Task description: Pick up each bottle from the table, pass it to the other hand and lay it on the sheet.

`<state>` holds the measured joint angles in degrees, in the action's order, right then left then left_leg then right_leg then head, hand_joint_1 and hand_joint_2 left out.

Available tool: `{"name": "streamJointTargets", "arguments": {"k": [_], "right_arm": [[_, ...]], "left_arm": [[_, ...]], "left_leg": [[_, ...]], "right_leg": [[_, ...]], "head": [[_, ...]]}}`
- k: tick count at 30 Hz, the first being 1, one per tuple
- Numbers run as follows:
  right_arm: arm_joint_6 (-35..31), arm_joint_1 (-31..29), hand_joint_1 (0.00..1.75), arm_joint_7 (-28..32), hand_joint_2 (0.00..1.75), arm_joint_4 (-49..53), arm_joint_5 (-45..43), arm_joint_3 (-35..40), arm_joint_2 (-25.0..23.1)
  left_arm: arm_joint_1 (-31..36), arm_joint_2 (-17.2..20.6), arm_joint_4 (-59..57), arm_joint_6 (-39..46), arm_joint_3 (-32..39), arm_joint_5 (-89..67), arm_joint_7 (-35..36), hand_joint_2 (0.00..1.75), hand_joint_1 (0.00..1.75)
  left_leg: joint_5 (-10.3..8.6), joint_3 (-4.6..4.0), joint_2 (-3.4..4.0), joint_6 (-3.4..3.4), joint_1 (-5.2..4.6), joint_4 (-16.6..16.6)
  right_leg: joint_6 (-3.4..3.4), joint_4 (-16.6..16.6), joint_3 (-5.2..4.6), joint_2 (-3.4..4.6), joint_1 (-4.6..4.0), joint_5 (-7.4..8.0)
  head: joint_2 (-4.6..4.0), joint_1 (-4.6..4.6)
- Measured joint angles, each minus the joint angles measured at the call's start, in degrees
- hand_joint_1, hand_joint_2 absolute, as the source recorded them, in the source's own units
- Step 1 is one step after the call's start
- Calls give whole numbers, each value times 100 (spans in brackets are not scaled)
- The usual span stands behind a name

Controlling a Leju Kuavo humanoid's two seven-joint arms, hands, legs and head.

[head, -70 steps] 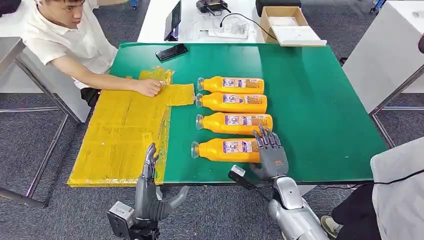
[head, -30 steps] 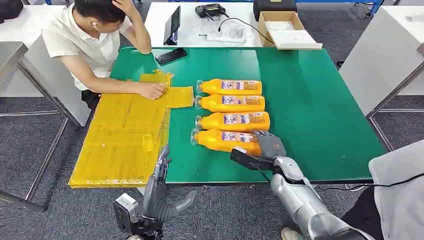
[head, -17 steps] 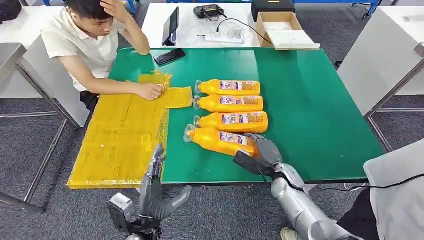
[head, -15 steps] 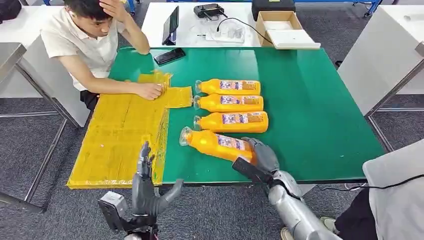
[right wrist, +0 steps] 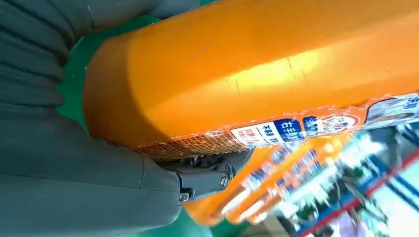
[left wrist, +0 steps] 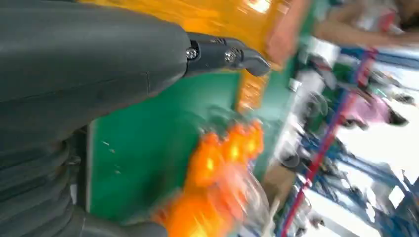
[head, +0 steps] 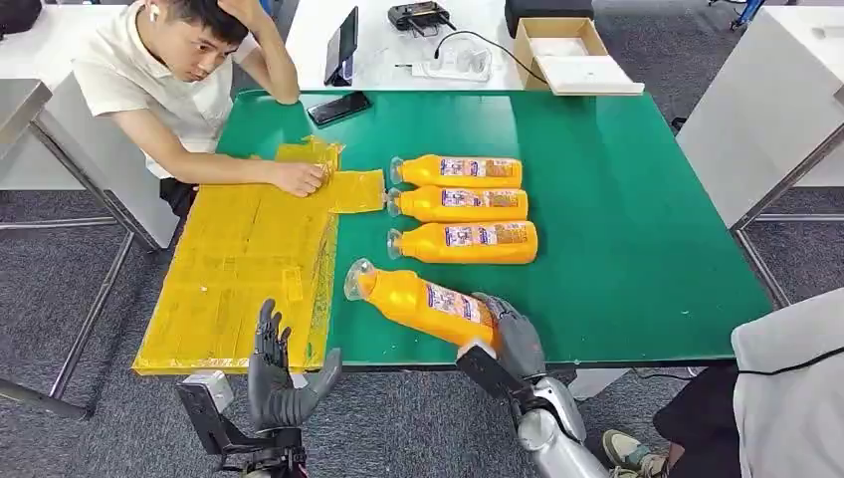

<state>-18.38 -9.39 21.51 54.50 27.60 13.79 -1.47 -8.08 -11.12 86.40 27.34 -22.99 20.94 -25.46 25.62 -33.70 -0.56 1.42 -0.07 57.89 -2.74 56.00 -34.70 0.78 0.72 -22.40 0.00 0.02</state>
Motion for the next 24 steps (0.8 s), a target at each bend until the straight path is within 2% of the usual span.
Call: {"name": "streamJointTargets", "arguments": {"k": [6,10,13,24], "right_arm": [[-9,304,175,247,175,614,-422,182,-164],[-72,400,175,773,175,692,-610,417,-354],[-177,482,175,1045,175,703,-605,723,-502],[42,466,175,977,175,509,-725,1482,-634]], "left_arm": [[48,166,-79,-125,-197,65,-103,175,0],[108,321,-79,-1098,-439,513,275,175,0],[155,380,-79,-1327,-572,670,356,175,0],[201,516,28,-2216,-754,1147,317,175,0]], "left_leg": [[0,-19,4,0,1,0],[0,-26,3,0,1,0],[1,-24,6,-1,0,0],[-1,-30,1,0,0,0]], "right_leg": [[0,1,-23,1,0,0],[1,1,-27,0,1,-1],[1,1,-30,1,1,-1],[2,1,-31,-2,2,-1]], "head": [[0,0],[0,0],[-2,-2],[0,2]]}}
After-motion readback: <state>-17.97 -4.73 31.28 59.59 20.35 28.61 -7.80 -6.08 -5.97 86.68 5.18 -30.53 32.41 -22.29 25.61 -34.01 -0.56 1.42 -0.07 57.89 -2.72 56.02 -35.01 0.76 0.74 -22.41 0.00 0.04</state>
